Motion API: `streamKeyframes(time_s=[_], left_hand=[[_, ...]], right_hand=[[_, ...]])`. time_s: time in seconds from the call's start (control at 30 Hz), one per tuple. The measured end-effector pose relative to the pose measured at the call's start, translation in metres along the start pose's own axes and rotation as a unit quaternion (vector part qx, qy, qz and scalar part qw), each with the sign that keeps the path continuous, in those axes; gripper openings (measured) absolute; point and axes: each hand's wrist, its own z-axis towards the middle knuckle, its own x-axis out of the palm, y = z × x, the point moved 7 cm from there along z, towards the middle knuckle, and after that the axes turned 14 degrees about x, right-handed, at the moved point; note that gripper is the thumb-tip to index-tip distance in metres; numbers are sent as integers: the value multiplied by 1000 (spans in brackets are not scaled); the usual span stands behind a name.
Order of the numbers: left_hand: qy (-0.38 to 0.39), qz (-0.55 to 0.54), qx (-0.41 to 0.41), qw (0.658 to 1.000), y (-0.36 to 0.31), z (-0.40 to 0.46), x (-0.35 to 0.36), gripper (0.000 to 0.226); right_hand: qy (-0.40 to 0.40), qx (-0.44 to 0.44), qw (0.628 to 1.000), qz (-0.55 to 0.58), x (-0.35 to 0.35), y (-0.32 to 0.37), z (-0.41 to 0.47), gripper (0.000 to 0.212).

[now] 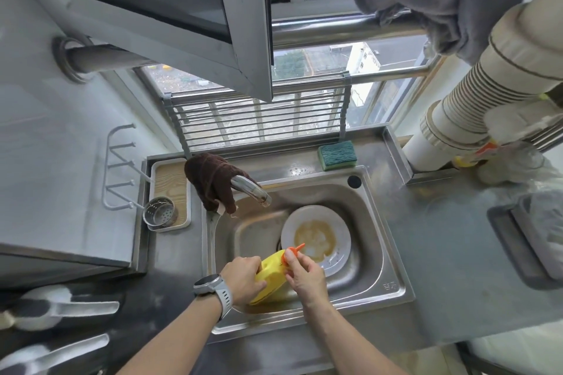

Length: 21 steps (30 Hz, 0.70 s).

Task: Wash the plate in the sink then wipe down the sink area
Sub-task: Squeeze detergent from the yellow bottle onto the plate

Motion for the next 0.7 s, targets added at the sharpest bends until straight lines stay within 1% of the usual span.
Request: streamKeyframes(time_s=[0.07, 0.13, 0.2, 0.33, 0.4, 0.47, 0.5, 0.53, 0.57, 0.63, 0.7], left_hand=[[-17, 13, -4, 1000, -5, -6, -9, 34], [-43, 14, -4, 999, -11, -13, -21, 36], [-77, -1, -3, 997, -23, -21, -36, 40], [-144, -84, -8, 986, -52, -36, -63, 43], [-164, -142, 15, 976, -67, -38, -71, 39], [-196, -206, 54, 957, -86, -40, -79, 33], [-209, -239, 76, 945, -98, -41, -84, 24], [-212, -276, 92, 933, -109, -43, -88, 17], [-210, -311, 100, 921, -117, -42, -90, 15], [-198, -395, 100, 891, -134, -32, -92, 23], [-200, -439, 78, 872, -141, -22, -96, 31]], right_hand=[[-17, -21, 999, -17, -1, 7, -8, 81], [-61, -59, 994, -68, -7, 18, -22, 76], [-89, -77, 987, -108, -10, 30, -40, 69], [-84, -96, 980, -151, -7, 62, -73, 55], [-78, -113, 977, -165, -10, 85, -90, 50], [-67, -123, 973, -182, -16, 107, -105, 51], [-61, -129, 972, -186, -20, 117, -114, 54], [-55, -139, 970, -193, -24, 126, -121, 57], [-49, -146, 969, -196, -30, 135, -127, 58], [-42, -157, 965, -204, -49, 156, -138, 59], [-52, -182, 958, -217, -67, 177, -142, 55]])
